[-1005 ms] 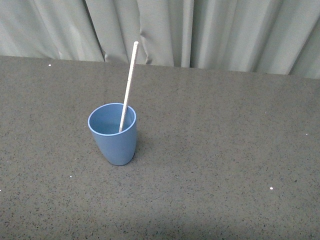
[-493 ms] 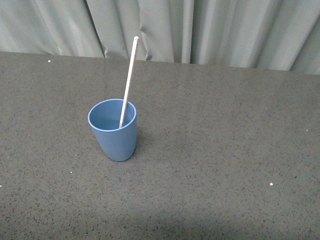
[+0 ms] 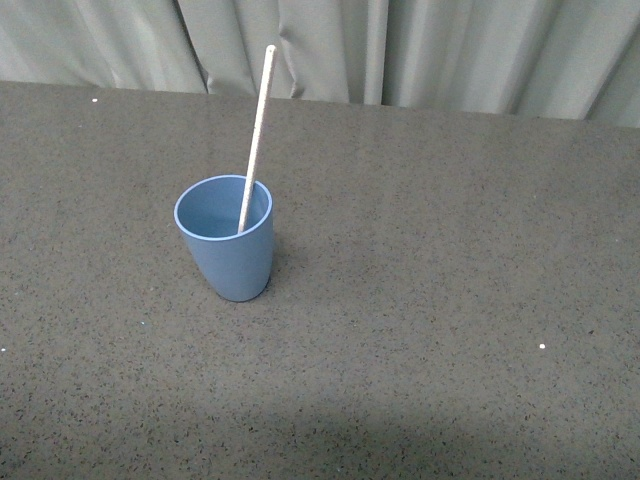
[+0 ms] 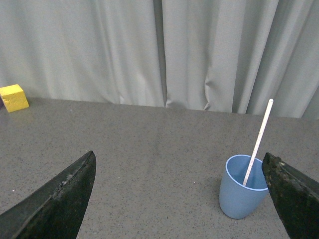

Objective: Transfer chopsticks to blue cup

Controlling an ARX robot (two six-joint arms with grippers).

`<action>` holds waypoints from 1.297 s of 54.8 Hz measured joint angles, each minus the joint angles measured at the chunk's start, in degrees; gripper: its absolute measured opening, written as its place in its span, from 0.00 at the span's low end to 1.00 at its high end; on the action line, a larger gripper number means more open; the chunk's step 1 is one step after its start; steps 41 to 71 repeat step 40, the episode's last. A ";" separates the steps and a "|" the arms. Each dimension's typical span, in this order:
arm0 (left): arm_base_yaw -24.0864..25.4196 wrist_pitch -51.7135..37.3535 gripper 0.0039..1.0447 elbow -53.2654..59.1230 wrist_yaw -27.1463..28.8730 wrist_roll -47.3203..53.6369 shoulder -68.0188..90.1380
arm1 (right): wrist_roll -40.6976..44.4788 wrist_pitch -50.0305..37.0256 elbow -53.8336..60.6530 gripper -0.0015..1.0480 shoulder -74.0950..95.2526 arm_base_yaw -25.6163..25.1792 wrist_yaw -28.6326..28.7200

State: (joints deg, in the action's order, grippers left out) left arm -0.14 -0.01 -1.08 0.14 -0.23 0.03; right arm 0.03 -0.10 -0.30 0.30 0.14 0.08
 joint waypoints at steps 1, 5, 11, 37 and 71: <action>0.00 0.00 0.94 0.00 -0.02 0.02 0.00 | 0.00 0.00 0.00 0.08 0.00 0.00 0.02; 0.00 0.00 0.94 0.00 0.00 0.00 0.00 | 0.00 0.00 0.00 0.19 0.00 0.00 0.00; 0.00 0.00 0.94 0.00 0.00 0.00 0.00 | 0.00 0.00 0.00 0.36 -0.04 0.00 0.02; 0.00 0.00 0.94 0.00 0.00 0.02 0.00 | -0.04 0.00 0.00 0.91 -0.04 0.00 0.00; 0.00 0.00 0.94 0.00 0.00 0.02 0.00 | -0.04 0.00 0.00 0.91 -0.04 0.00 0.00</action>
